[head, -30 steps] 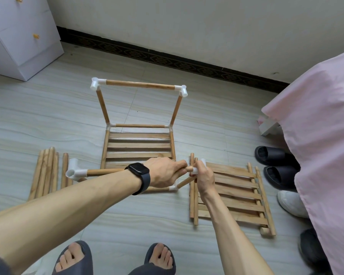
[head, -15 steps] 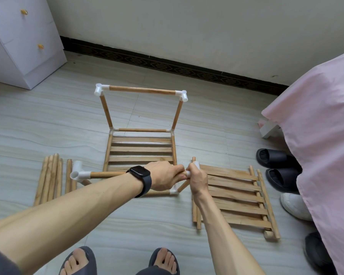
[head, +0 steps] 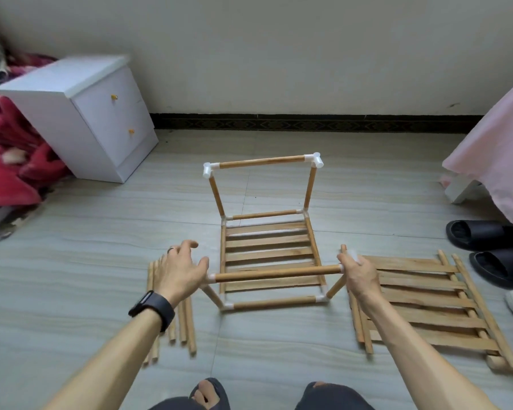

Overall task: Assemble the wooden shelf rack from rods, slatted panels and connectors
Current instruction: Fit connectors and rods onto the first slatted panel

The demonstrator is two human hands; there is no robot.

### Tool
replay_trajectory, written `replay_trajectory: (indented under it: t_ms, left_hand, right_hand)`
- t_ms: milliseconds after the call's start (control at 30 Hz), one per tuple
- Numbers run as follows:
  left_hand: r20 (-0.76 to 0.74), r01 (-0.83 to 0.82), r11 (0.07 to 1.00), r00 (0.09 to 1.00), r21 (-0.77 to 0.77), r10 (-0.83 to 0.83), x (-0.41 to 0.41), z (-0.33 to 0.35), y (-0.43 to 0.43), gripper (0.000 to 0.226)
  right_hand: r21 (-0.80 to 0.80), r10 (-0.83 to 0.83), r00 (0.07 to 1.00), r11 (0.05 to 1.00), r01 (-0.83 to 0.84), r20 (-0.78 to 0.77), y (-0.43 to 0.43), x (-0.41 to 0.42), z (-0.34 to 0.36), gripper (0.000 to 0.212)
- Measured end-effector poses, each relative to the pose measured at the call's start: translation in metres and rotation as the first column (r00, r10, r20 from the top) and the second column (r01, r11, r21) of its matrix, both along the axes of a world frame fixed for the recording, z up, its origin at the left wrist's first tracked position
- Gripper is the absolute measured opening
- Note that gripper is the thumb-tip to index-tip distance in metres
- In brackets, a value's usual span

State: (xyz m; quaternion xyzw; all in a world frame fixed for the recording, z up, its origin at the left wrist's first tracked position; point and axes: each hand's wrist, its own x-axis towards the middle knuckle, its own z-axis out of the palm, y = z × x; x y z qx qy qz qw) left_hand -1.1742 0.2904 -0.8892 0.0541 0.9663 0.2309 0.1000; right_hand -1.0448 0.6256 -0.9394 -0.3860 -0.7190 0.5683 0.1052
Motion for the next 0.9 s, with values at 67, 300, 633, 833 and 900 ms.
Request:
replay_trajectory:
  t_ms: [67, 300, 633, 833, 900]
  left_hand:
    - [0.164, -0.133, 0.951, 0.982, 0.278, 0.089, 0.01, -0.014, -0.012, 0.053]
    - [0.204, -0.247, 0.817, 0.966, 0.521, 0.162, 0.019, -0.042, 0.012, 0.068]
    - [0.114, -0.224, 0.821, 0.975, 0.525, 0.193, 0.003, -0.054, 0.014, 0.073]
    - [0.102, -0.17, 0.827, 0.985, 0.535, 0.136, 0.01, -0.055, 0.009, 0.065]
    - [0.094, -0.181, 0.829, 0.983, 0.529, 0.155, 0.005, -0.052, 0.013, 0.061]
  right_hand:
    - [0.017, -0.001, 0.999, 1.0, 0.001, 0.035, 0.002, -0.002, -0.004, 0.036]
    - [-0.082, -0.014, 0.999, 0.996, 0.018, 0.052, 0.002, -0.004, -0.006, 0.03]
    - [-0.03, -0.063, 0.985, 0.997, 0.069, 0.159, -0.005, -0.022, -0.004, 0.026]
    - [0.015, -0.16, 0.956, 0.987, 0.162, 0.244, -0.002, -0.058, 0.012, 0.025]
    - [0.023, -0.18, 0.953, 0.983, 0.18, 0.242, -0.003, -0.061, 0.012, 0.023]
